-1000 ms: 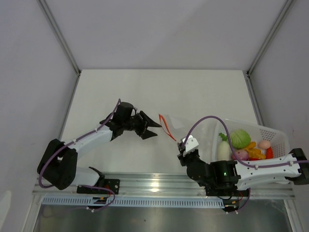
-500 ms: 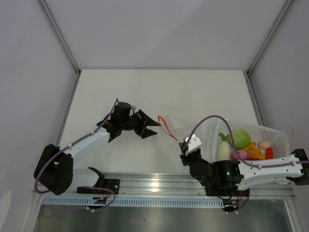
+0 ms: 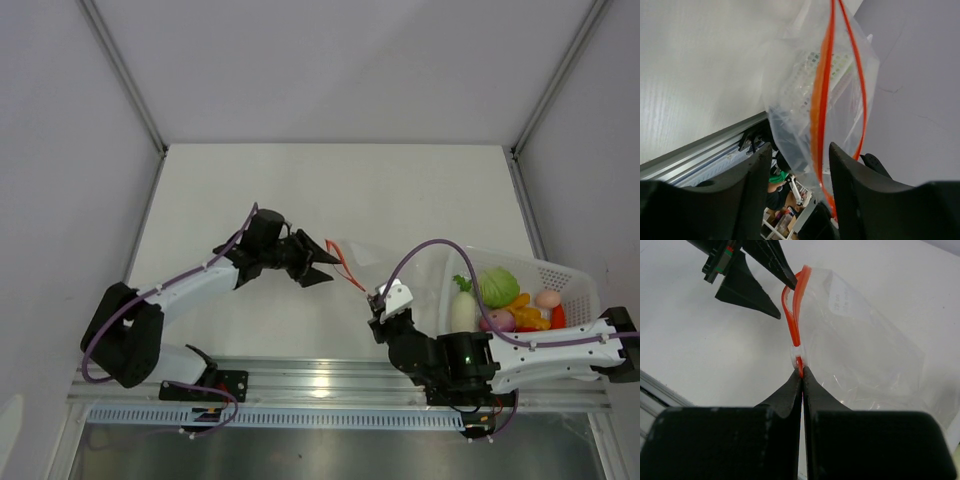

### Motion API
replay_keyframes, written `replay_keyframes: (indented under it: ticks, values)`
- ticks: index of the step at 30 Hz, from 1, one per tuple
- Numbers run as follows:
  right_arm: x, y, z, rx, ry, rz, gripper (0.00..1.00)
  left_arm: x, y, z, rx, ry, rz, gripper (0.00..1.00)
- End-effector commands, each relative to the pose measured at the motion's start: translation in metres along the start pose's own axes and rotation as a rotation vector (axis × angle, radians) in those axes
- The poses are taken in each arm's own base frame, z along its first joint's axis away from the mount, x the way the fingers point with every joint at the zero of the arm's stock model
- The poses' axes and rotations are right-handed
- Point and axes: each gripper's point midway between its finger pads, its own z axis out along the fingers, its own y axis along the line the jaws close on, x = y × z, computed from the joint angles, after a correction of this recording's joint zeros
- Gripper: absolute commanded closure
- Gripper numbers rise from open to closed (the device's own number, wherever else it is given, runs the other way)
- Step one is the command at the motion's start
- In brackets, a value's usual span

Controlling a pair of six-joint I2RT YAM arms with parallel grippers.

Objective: Place the food in the zip-top bag and seal the zipper
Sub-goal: Open the zipper of the food storage bag.

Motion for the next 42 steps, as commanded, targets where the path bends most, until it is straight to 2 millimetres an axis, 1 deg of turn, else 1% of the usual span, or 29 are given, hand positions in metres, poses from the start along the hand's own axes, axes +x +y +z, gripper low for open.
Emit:
replay_keyframes:
  ticks: [1, 2, 5, 8, 11, 13, 14, 15, 16, 17, 19, 20, 23, 25, 26, 27, 28, 29, 30, 31, 32, 33, 34, 35, 36, 37, 39, 40, 42]
  values:
    - [-0.021, 0.002, -0.001, 0.018, -0.045, 0.072, 1.00, 0.008, -0.033, 0.005, 0.047, 0.019, 0.051, 0.51]
    - [-0.022, 0.001, -0.001, 0.021, -0.046, 0.074, 1.00, 0.010, -0.037, 0.006, 0.053, 0.023, 0.059, 0.65]
    - [-0.025, -0.002, -0.002, 0.040, -0.038, 0.090, 1.00, 0.011, -0.036, 0.008, 0.073, 0.037, 0.075, 0.82]
    - [-0.021, -0.001, -0.002, 0.057, -0.016, 0.105, 1.00, 0.013, -0.037, 0.007, 0.080, 0.034, 0.117, 0.86]
    - [-0.019, 0.003, -0.001, 0.061, 0.011, 0.127, 0.97, 0.016, -0.040, 0.006, 0.081, 0.042, 0.174, 0.99]
    - [-0.027, 0.002, -0.004, 0.079, 0.027, 0.176, 0.72, 0.018, -0.049, -0.001, 0.097, 0.033, 0.277, 0.99]
    - [-0.028, -0.003, -0.009, 0.103, 0.062, 0.235, 0.49, 0.019, -0.063, -0.009, 0.113, 0.009, 0.347, 0.99]
    - [-0.016, -0.009, -0.011, 0.125, 0.094, 0.230, 0.39, 0.017, -0.078, -0.018, 0.109, -0.027, 0.406, 0.99]
    - [-0.028, -0.009, -0.016, 0.122, 0.109, 0.297, 0.26, 0.004, -0.051, -0.020, -0.033, -0.083, 0.467, 0.99]
    - [-0.020, -0.018, -0.023, 0.148, 0.157, 0.323, 0.22, -0.001, -0.047, -0.026, -0.079, -0.114, 0.507, 0.99]
    - [-0.029, -0.018, -0.031, 0.126, 0.193, 0.378, 0.07, -0.007, -0.051, -0.044, -0.129, -0.175, 0.615, 1.00]
    - [-0.025, -0.014, -0.035, 0.097, 0.234, 0.385, 0.01, -0.016, -0.051, -0.050, -0.153, -0.231, 0.655, 0.99]
    - [-0.040, -0.011, -0.042, 0.048, 0.236, 0.510, 0.01, -0.018, -0.067, -0.071, -0.148, -0.293, 0.781, 0.99]
    - [-0.056, -0.013, -0.046, -0.006, 0.197, 0.584, 0.00, -0.017, -0.067, -0.074, -0.177, -0.289, 0.846, 1.00]
    - [-0.071, -0.006, -0.044, -0.054, 0.149, 0.644, 0.01, -0.019, -0.072, -0.083, -0.220, -0.323, 0.865, 0.99]
    - [-0.084, -0.008, -0.046, -0.094, 0.114, 0.662, 0.01, -0.020, -0.071, -0.085, -0.251, -0.328, 0.895, 0.99]
    - [-0.093, -0.011, -0.045, -0.098, 0.085, 0.666, 0.01, -0.013, -0.081, -0.085, -0.252, -0.332, 0.925, 0.99]
    - [-0.104, -0.022, -0.040, -0.064, 0.060, 0.693, 0.02, -0.011, -0.073, -0.085, -0.297, -0.323, 0.925, 0.99]
    - [-0.107, -0.019, -0.035, -0.062, 0.074, 0.680, 0.07, -0.012, -0.071, -0.085, -0.322, -0.337, 0.927, 0.99]
    - [-0.109, -0.022, -0.029, -0.045, 0.087, 0.642, 0.23, -0.005, -0.067, -0.079, -0.341, -0.317, 0.941, 1.00]
    - [-0.124, -0.036, -0.020, 0.003, 0.078, 0.670, 0.30, -0.003, -0.074, -0.081, -0.343, -0.341, 0.950, 0.99]
    - [-0.122, -0.026, -0.014, -0.028, 0.138, 0.666, 0.37, -0.004, -0.069, -0.082, -0.385, -0.357, 0.941, 0.99]
    - [-0.109, -0.019, 0.001, 0.000, 0.208, 0.628, 0.43, 0.003, -0.069, -0.075, -0.402, -0.344, 0.958, 0.99]
    - [-0.116, -0.032, 0.013, 0.050, 0.218, 0.666, 0.43, 0.007, -0.073, -0.075, -0.405, -0.347, 0.957, 0.99]
    - [-0.111, -0.031, 0.020, 0.060, 0.257, 0.672, 0.41, 0.009, -0.074, -0.076, -0.426, -0.353, 0.959, 0.99]
    - [-0.101, -0.020, 0.029, 0.049, 0.315, 0.667, 0.38, 0.015, -0.072, -0.072, -0.438, -0.339, 0.971, 1.00]
    - [-0.100, -0.021, 0.041, 0.053, 0.328, 0.689, 0.38, 0.017, -0.070, -0.065, -0.462, -0.331, 0.967, 0.99]
    - [-0.100, -0.012, 0.045, 0.006, 0.354, 0.711, 0.37, 0.022, -0.068, -0.061, -0.465, -0.320, 0.975, 0.99]
    - [-0.089, -0.006, 0.056, -0.005, 0.406, 0.729, 0.37, 0.025, -0.067, -0.057, -0.466, -0.313, 0.968, 0.99]
